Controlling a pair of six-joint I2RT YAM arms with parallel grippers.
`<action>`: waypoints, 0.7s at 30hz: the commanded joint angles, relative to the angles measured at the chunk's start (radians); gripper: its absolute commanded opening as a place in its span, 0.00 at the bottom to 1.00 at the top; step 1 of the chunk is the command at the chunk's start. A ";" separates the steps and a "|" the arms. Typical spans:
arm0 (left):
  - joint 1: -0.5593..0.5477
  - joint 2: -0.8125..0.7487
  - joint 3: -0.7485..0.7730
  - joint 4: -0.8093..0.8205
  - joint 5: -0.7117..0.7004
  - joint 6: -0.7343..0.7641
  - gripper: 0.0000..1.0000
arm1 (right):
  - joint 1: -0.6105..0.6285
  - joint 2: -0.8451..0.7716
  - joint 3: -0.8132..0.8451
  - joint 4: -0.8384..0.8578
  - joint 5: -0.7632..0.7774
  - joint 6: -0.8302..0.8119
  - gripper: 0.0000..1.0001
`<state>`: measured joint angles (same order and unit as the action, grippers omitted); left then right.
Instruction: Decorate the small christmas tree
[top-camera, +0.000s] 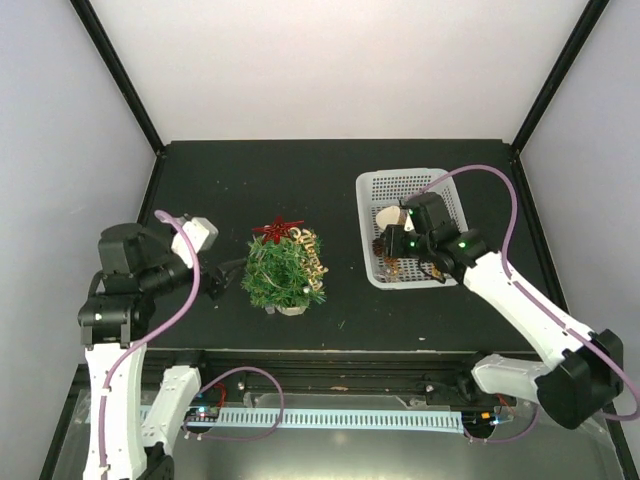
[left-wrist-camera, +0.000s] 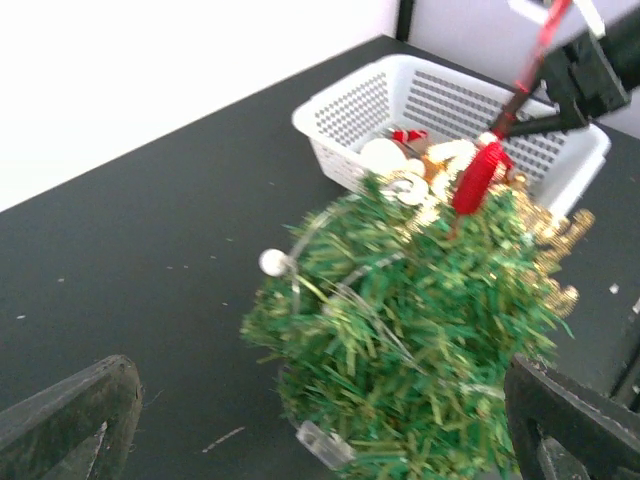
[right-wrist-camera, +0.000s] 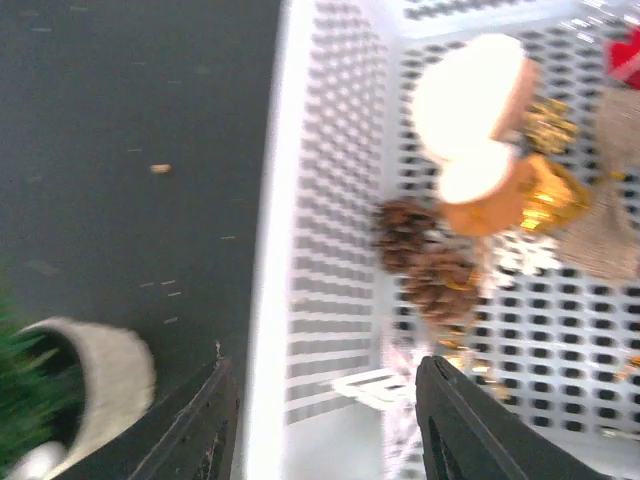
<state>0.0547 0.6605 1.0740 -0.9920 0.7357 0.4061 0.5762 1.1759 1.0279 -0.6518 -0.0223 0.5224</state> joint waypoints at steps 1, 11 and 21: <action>0.097 0.044 0.083 0.036 0.067 -0.049 0.99 | -0.098 0.065 -0.073 0.046 0.048 0.004 0.51; 0.474 0.309 0.128 -0.027 0.451 -0.047 0.99 | -0.260 0.283 -0.073 0.166 0.065 0.053 0.49; 0.533 0.347 0.051 -0.174 0.525 0.153 0.98 | -0.309 0.474 0.022 0.240 0.025 0.063 0.38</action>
<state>0.5812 1.0607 1.1606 -1.1122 1.1877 0.4831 0.2729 1.6043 0.9977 -0.4736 0.0166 0.5705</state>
